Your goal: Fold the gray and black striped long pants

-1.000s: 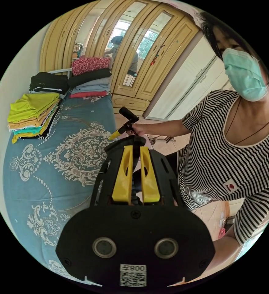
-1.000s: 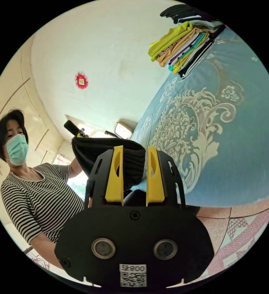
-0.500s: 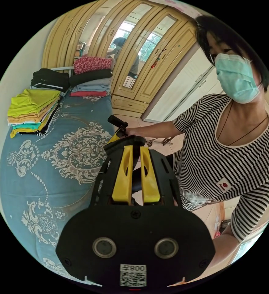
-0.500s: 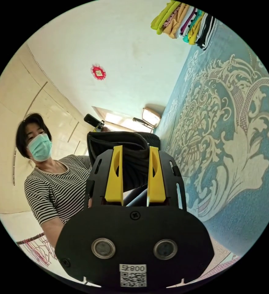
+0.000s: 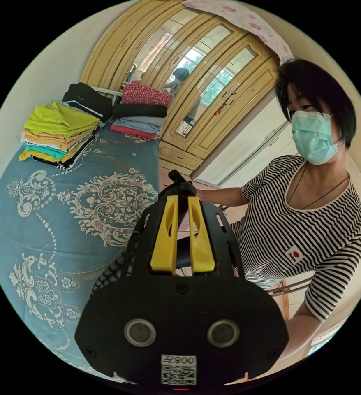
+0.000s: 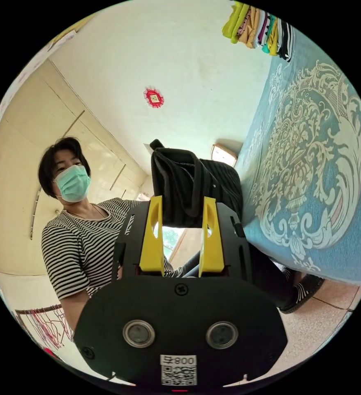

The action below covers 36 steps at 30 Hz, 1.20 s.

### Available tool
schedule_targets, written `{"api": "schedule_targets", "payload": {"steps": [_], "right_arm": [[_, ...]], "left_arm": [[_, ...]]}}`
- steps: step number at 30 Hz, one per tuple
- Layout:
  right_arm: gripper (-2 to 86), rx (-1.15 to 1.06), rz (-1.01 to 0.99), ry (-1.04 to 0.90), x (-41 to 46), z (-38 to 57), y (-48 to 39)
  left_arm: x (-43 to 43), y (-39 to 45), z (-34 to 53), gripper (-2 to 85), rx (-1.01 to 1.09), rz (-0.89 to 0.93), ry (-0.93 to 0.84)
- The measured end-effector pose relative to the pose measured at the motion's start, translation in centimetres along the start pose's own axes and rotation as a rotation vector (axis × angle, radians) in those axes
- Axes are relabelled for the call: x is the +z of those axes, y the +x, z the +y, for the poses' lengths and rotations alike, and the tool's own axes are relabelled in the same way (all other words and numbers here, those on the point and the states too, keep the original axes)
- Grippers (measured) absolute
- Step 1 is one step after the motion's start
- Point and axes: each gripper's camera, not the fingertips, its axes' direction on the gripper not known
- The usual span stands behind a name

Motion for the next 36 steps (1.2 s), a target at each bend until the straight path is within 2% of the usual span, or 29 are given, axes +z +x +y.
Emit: {"api": "schedule_targets", "payload": {"steps": [6,12,16,25,29,36], "right_arm": [[11.0,-0.022,0.146,-0.026,1.1,-0.2,-1.4],[2.8,0.000,0.310,-0.065,2.3,-0.8,-2.5],[1.2,0.015,0.417,-0.021,2.3,-0.4,-4.9],[1.0,-0.070,0.404,-0.131,8.3,-1.1,-9.2],[2.0,-0.045,0.381,0.018,5.8,-1.7,-7.2],[5.1,0.071,0.425,0.123,2.0,-1.6,-1.3]], "left_arm": [[-0.1,-0.3,-0.2,1.1,0.005,0.000,-0.008],[0.7,-1.4,-0.7,1.2,-0.003,-0.016,-0.035],[0.7,-2.7,-1.2,1.5,-0.023,-0.041,-0.031],[-1.7,-3.3,0.5,2.0,-0.032,-0.104,0.008],[-2.5,-1.9,2.5,1.9,-0.012,-0.078,0.054],[-1.1,1.0,3.7,1.9,0.069,-0.041,0.047]]}}
